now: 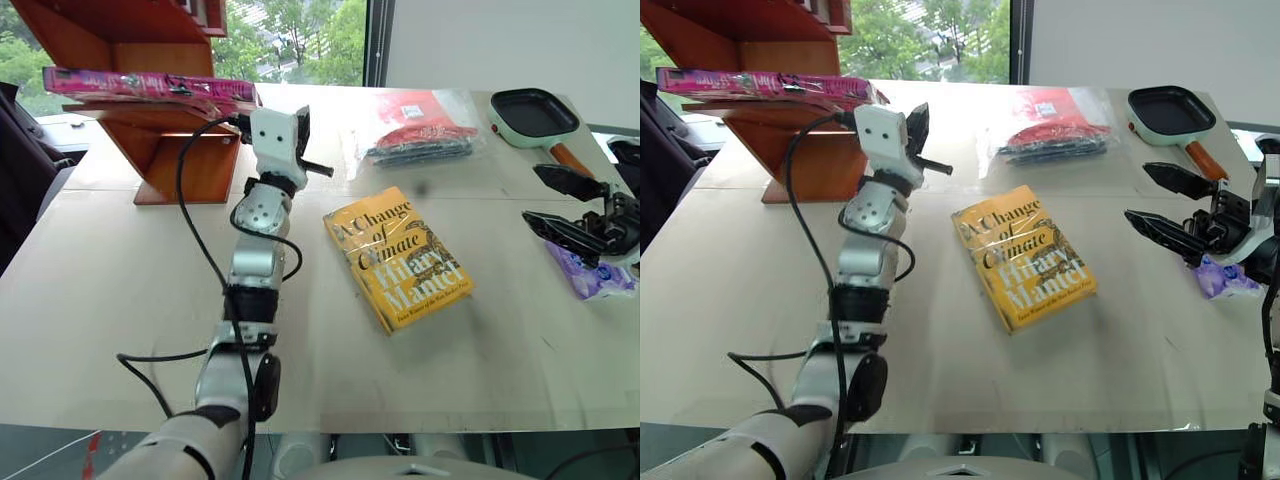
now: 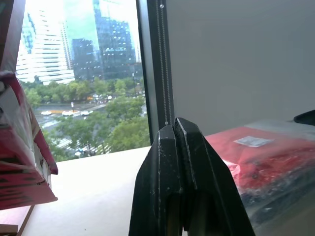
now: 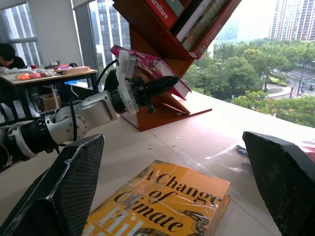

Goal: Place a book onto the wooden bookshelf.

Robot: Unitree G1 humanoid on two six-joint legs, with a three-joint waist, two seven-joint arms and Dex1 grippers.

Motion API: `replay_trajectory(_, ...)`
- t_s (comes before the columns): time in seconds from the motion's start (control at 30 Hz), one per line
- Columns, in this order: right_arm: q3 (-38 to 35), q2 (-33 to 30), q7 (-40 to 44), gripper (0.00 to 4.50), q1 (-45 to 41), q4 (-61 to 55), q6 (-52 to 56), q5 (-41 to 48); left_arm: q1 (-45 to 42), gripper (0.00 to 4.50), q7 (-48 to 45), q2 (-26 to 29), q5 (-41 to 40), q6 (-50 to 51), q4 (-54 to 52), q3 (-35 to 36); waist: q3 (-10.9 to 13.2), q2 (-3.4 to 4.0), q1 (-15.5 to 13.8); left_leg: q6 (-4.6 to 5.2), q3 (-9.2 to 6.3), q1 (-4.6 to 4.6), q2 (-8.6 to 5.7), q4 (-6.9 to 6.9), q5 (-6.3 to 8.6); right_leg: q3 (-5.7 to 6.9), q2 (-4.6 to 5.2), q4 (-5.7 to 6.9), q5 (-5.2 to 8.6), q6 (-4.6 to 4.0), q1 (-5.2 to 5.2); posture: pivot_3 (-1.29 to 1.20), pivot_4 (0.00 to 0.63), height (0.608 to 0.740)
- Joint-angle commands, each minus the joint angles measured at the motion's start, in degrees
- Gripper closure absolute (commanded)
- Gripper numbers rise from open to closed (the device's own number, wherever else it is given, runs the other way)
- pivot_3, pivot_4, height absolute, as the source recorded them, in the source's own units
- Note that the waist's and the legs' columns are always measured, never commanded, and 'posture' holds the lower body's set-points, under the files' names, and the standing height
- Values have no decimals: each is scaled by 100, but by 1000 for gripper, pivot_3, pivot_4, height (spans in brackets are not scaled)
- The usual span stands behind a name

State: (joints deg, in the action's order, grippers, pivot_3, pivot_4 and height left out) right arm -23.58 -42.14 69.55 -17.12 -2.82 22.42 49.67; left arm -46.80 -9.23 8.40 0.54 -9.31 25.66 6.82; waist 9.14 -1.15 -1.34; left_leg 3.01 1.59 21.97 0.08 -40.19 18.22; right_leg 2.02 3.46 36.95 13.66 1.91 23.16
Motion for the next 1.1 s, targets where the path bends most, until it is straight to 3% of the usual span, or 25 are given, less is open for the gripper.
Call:
replay_trajectory(0.03, -216, -4, -83, 0, -23, -227, -114, 60, -421, 4465, 426, 216, -3, -543, 579, 245, 0, 0, 19, 0, 0, 0, 0, 0, 0, 1, 0, -3, 0, 0, 0, 0, 150, 740)
replay_trajectory(0.2, -190, 31, -131, 0, 14, -287, -156, 52, -632, 4465, 442, 431, -141, -1014, 1199, 359, 0, 0, 44, -1, 0, 0, 0, 1, 0, 9, 1, -6, 1, 1, 0, 0, 150, 740)
replay_trajectory(0.5, -191, 43, -145, 0, 54, -262, -226, 20, -469, 4465, 1255, 462, -192, -1083, 1127, 711, 0, 0, 52, -3, -2, 0, 0, 1, -1, 24, 5, -7, 0, 1, 0, 0, 150, 740)
replay_trajectory(0.67, -103, 87, -155, 0, -4, -223, -268, -14, -384, 4465, 679, 398, -250, -987, 862, 344, 0, 0, 49, -4, 0, -2, 0, 1, -2, 26, 3, -5, 0, 1, 0, 0, 150, 740)
replay_trajectory(0.8, -71, 95, -133, 0, -11, -191, -275, -44, -110, 3425, -45, 343, -565, -712, 354, 114, 0, 0, 34, -4, 1, 1, -1, 0, -2, 30, 5, -8, 0, 1, 0, 0, 150, 740)
replay_trajectory(0.83, -48, 94, -116, 0, -2, -175, -290, -77, 28, 2819, -371, 365, -704, -566, 124, 27, 0, 0, 35, -4, 1, 1, -1, 0, -2, 29, 6, -9, 0, 2, 0, 0, 150, 740)
replay_trajectory(0.9, -14, 98, -62, 0, 116, -196, -340, -162, 502, 2162, -1113, 522, -1222, 38, -639, -85, 0, 1, 50, -4, 1, 0, -1, 0, -2, 29, 5, -9, 0, 2, -1, 0, 150, 740)
replay_trajectory(1.03, 94, 322, -99, 0, 676, 46, -1046, -858, 2321, 280, -2321, 1490, -2398, 1790, -2810, 11, -6, 6, 194, -12, 2, -8, 15, 7, -5, -4, -14, -9, 1, 1, 0, 0, 150, 740)
replay_trajectory(1.1, 135, 419, -251, 0, 986, 248, -1281, -1196, 3513, 39, -2786, 2031, -2939, 2417, -3716, 198, -6, 10, 224, -15, -3, -12, 19, 11, -6, -24, -21, -10, 2, -1, 0, 0, 150, 740)
